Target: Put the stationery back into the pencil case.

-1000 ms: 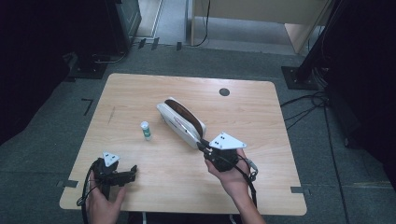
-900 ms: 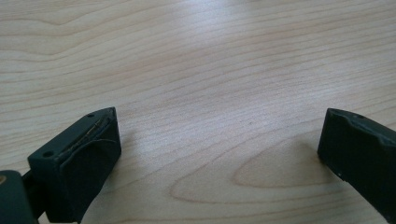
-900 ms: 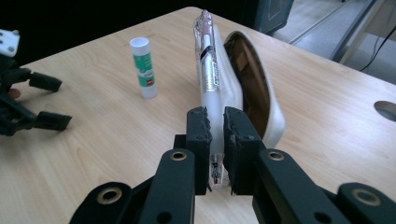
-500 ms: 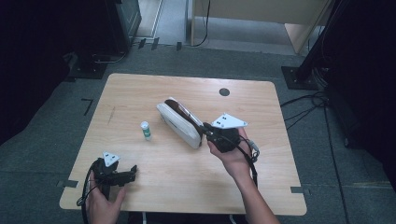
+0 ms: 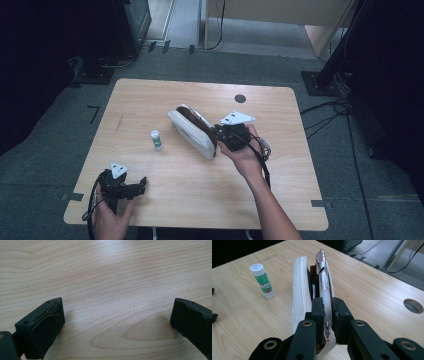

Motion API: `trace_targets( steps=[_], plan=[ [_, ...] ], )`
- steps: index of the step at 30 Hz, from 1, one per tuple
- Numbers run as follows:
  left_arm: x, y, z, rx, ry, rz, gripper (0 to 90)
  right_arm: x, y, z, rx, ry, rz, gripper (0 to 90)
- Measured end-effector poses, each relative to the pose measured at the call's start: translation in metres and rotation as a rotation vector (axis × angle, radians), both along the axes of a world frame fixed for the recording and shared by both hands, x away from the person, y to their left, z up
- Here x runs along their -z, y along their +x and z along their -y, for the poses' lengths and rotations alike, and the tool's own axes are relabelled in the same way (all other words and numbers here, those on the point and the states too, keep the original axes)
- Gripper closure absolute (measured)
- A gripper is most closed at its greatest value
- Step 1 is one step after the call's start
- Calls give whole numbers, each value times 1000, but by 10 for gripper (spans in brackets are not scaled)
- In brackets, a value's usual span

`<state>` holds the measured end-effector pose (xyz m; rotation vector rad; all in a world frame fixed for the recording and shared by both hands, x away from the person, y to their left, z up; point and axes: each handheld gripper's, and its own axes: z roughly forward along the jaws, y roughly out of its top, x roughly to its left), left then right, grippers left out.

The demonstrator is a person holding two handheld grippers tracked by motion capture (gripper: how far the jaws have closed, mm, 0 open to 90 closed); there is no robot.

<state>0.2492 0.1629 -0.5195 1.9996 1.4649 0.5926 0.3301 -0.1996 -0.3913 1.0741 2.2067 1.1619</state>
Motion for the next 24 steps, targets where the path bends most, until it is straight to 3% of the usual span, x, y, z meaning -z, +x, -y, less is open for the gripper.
trace_targets(
  steps=[14, 24],
  plan=[
    [0, 0, 0, -1, -2, 0, 0, 4, 17, -3, 1, -16, -28, 810],
    [0, 0, 0, 1, 0, -2, 0, 4, 19, -4, -19, -13, -35, 810]
  ],
)
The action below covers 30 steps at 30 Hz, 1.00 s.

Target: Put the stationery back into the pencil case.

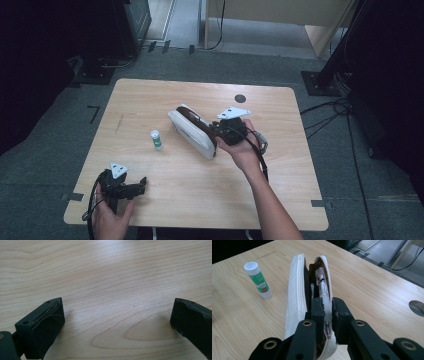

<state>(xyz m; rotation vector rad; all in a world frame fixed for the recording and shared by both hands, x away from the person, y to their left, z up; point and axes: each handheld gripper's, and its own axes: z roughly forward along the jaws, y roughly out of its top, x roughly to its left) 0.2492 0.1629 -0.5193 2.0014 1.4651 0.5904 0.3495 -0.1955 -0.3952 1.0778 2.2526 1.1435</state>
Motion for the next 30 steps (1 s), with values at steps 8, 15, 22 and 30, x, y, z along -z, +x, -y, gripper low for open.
trace_targets(
  steps=[8, 15, 22, 30],
  plan=[
    [0, 0, 0, -2, -1, 2, 0, -1, 4, -4, -16, 17, -3, 810],
    [0, 0, 0, -2, -2, 3, 0, 0, 9, -11, -24, 14, -8, 808],
    [0, 0, 0, -2, -2, 2, 0, 3, 16, -20, -7, 32, -11, 805],
    [0, 0, 0, -2, -2, 3, 0, 6, 23, -27, -3, 37, -18, 810]
  ],
)
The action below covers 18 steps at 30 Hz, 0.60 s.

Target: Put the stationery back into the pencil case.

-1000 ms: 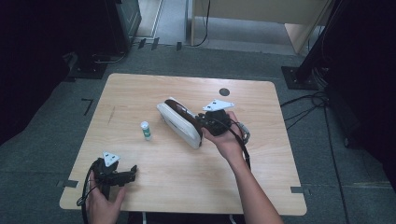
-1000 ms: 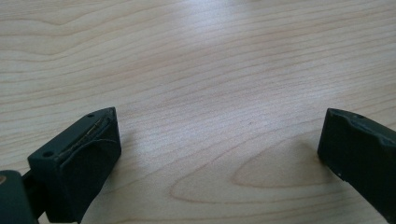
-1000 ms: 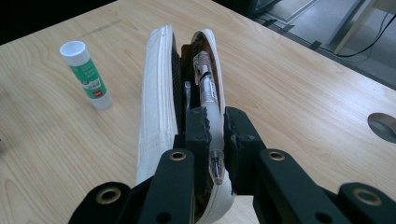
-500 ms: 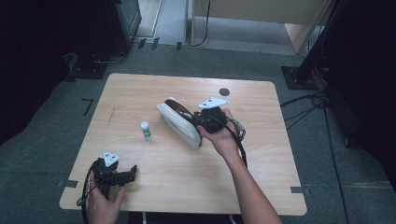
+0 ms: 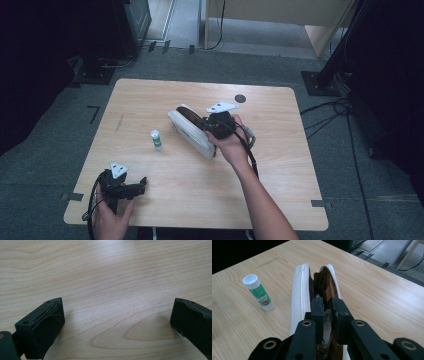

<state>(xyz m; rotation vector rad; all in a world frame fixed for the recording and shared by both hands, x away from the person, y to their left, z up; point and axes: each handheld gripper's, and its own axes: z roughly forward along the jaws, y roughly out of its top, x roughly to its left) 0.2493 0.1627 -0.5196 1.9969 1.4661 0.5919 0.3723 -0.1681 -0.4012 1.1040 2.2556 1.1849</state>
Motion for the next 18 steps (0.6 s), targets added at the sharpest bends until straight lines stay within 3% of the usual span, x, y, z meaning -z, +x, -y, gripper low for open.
trace_targets(
  steps=[3, 7, 10, 18],
  plan=[
    [0, 0, 0, 0, 0, 0, 0, 1, 3, -3, -2, -7, 0, 803],
    [0, 0, 0, 0, 0, 0, 0, 0, 8, -7, 2, -8, 10, 703],
    [0, 0, 0, 0, 0, 0, 0, -2, 7, -9, 0, 8, 22, 678],
    [0, 0, 0, 0, 0, 0, 0, -9, -2, -1, -8, 59, 36, 678]
  ],
)
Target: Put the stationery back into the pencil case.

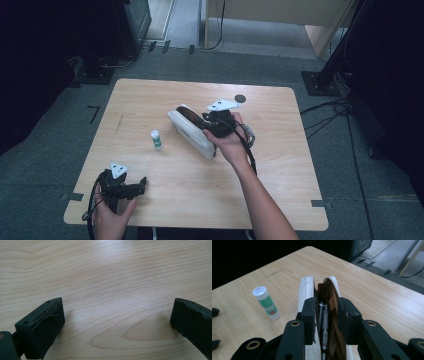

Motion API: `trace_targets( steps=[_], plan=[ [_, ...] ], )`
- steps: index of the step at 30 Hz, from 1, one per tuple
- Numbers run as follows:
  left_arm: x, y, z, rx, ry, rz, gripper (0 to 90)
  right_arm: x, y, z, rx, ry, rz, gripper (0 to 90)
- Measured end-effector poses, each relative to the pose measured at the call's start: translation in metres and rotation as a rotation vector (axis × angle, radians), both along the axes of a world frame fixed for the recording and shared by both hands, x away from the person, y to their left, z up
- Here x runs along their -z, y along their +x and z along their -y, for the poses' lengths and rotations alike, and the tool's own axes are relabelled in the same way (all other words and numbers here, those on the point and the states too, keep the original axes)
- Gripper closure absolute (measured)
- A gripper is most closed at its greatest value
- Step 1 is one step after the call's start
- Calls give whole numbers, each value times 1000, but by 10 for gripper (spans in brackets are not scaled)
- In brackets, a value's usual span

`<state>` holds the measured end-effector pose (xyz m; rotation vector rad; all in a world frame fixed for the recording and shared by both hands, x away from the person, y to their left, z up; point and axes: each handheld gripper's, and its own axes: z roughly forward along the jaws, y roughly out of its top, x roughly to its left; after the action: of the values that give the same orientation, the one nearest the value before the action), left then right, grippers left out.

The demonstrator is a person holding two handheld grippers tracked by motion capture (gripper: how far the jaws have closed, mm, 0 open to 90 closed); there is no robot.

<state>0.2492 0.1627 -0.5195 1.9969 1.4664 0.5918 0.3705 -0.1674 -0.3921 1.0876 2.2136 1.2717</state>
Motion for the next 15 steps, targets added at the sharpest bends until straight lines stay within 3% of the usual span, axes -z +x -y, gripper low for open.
trace_targets(
  steps=[6, 10, 14, 15],
  plan=[
    [0, 0, 5, -19, 1, -2, 0, -3, -19, 11, -27, 33, 7, 631],
    [0, 1, 10, -20, 0, 4, 0, -2, -31, 18, -33, 49, -2, 554],
    [-3, 5, 16, -26, -22, 25, 147, -4, -42, 22, -50, 67, 4, 502],
    [-3, 7, 17, -21, -36, 24, 149, -4, -44, 22, -54, 69, 7, 490]
  ],
)
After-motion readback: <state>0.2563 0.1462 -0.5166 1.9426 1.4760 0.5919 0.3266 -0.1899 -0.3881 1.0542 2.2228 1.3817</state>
